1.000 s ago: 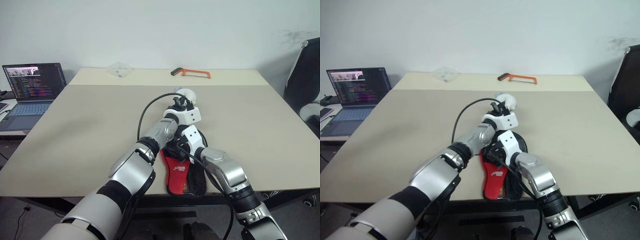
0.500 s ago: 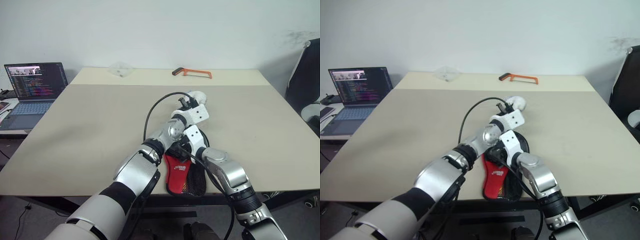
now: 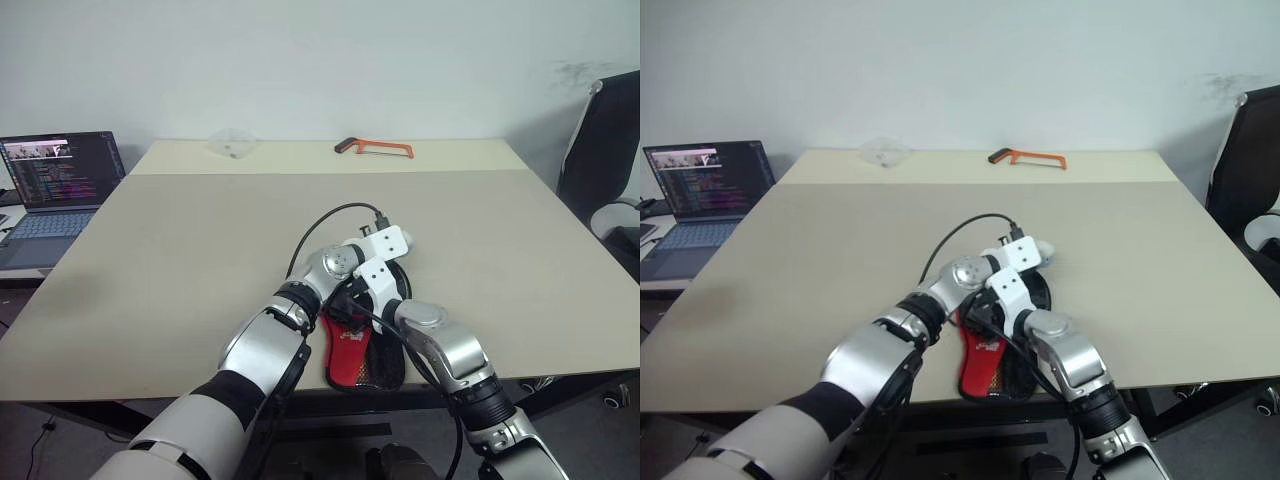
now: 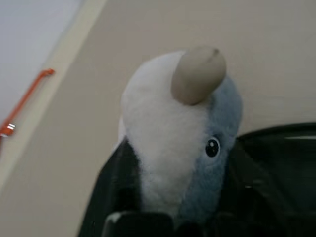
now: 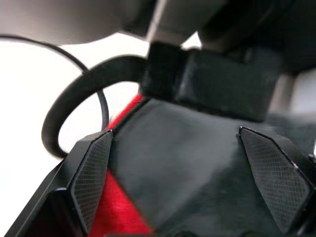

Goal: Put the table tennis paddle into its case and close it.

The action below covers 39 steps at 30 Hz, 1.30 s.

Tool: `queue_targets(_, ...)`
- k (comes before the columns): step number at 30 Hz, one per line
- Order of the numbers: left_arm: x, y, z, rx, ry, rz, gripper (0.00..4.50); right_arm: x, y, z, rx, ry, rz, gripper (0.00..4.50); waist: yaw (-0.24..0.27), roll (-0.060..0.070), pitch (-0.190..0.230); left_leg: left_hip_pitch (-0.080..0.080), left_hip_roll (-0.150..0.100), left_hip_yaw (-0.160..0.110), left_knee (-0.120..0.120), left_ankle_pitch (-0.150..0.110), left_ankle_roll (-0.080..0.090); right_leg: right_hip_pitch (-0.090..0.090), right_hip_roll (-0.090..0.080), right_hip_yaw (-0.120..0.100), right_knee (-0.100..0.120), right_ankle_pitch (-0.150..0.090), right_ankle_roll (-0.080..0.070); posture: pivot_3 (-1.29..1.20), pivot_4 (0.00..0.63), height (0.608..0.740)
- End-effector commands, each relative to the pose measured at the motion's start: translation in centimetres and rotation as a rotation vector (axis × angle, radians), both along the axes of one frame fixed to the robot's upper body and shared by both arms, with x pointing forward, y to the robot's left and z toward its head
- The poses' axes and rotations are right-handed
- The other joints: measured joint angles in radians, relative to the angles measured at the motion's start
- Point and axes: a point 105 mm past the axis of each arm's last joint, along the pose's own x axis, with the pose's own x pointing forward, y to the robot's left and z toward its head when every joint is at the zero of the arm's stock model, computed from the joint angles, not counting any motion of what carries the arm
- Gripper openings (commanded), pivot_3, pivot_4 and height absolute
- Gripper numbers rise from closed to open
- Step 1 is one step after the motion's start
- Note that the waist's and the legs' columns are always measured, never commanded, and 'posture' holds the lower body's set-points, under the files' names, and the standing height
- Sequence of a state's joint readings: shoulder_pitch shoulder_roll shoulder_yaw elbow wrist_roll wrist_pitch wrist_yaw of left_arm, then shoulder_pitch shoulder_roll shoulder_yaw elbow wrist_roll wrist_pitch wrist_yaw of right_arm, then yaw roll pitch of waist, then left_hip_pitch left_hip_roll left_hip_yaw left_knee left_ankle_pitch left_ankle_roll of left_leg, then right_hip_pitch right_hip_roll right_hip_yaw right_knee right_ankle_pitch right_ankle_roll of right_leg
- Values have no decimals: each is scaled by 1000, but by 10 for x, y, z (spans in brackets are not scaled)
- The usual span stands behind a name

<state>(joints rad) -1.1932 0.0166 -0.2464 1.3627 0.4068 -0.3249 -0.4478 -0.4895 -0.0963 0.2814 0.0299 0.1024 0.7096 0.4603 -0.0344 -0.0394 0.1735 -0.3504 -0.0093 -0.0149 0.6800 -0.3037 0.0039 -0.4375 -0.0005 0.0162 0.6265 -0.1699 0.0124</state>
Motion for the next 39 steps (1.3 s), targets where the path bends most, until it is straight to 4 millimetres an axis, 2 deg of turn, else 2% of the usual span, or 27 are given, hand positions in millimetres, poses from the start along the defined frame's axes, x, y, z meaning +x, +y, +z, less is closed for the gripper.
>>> queue_targets(1, 4, 13, 7, -45, 32, 12, 3214, -5, -11, -32, -49, 128, -31, 4500, 0, 0, 0, 1, 0, 0, 0, 0, 0, 1, 0, 0, 0, 0, 0, 0, 150, 740)
queue_targets(4, 9, 22, 17, -94, 36, 31, 4267, -5, -10, -32, -49, 129, -23, 4500, 0, 0, 0, 3, 0, 1, 0, 0, 0, 2, 0, 1, 0, 0, 0, 0, 150, 740)
queue_targets(5, 10, 25, 21, -109, 37, 33, 4439, -5, -10, -32, -49, 129, -22, 4500, 0, 0, 0, 3, 0, 1, 0, 0, 0, 2, 0, 1, 0, 0, 0, 0, 150, 740)
queue_targets(8, 11, 33, 36, -175, 40, 0, 4439, -6, -10, -32, -53, 130, -14, 4500, 1, 0, 0, 2, 0, 0, 0, 0, 0, 2, 0, 0, 0, 0, 0, 0, 150, 740)
queue_targets(10, 3, 36, 37, -246, 188, -76, 4439, -7, -12, -30, -57, 120, -5, 4500, 1, 0, 0, 2, 0, 0, 0, 0, 0, 2, 0, 0, 0, 0, 0, 0, 150, 740)
queue_targets(12, -9, 45, 43, -267, 256, -209, 4439, -9, -13, -21, -45, 78, 30, 4500, 0, 0, 0, 2, 0, 1, 0, 0, 0, 2, 0, 0, 0, 0, 0, 0, 150, 740)
queue_targets(15, -19, 72, 57, -283, 293, -288, 4439, -14, -16, -2, 2, 46, 83, 4500, -2, 0, 0, 2, 0, 1, 0, 0, 0, 2, 0, 1, 0, -1, -1, 0, 150, 740)
queue_targets(17, -25, 83, 61, -290, 317, -309, 4439, -19, -18, 4, 3, 32, 114, 4500, -7, 0, 0, 1, 1, 1, -1, 0, 0, 1, 1, 1, 0, -2, -2, 0, 150, 740)
queue_targets(21, -38, 116, 67, -314, 395, -304, 4439, -31, -35, 33, -12, -29, 187, 4500, -5, 1, 1, -2, 1, -2, -1, 0, 0, -2, 1, -1, 0, -2, -3, 0, 150, 740)
queue_targets(23, -43, 122, 68, -348, 424, -303, 4439, -35, -41, 47, 0, -49, 209, 4500, -3, 1, 1, -6, 1, -2, 0, 0, 0, -5, 2, -1, 1, -2, -3, 0, 150, 740)
queue_targets(28, -63, 117, 61, -417, 507, -338, 4439, -31, -68, 108, 98, -149, 179, 4500, 2, 1, 1, -10, 1, -4, 0, 0, 0, -8, 1, -2, 0, -2, -3, 0, 150, 740)
queue_targets(30, -69, 111, 58, -444, 520, -342, 4439, -22, -80, 131, 149, -192, 134, 4500, 3, 1, 1, -10, 1, -5, 0, 0, 0, -8, 1, -2, 0, -2, -3, 0, 150, 740)
queue_targets(33, -71, 96, 38, -420, 500, -293, 4439, 19, -109, 158, 225, -239, -115, 4500, 3, 2, 1, -10, 2, -6, 0, 0, 0, -8, 1, -1, 0, -2, -4, 0, 150, 740)
queue_targets(36, -71, 83, 17, -394, 483, -233, 4439, 61, -133, 159, 234, -220, -367, 4500, 5, 2, 1, -9, 2, -5, 0, 0, 0, -7, -2, 0, 1, -2, -4, 0, 150, 740)
queue_targets(39, -74, 72, 4, -398, 474, -201, 4439, 86, -143, 151, 297, -164, -503, 4500, 2, 2, 1, -9, 2, -5, 0, 0, 0, -7, -3, 1, 1, 0, -8, 0, 150, 740)
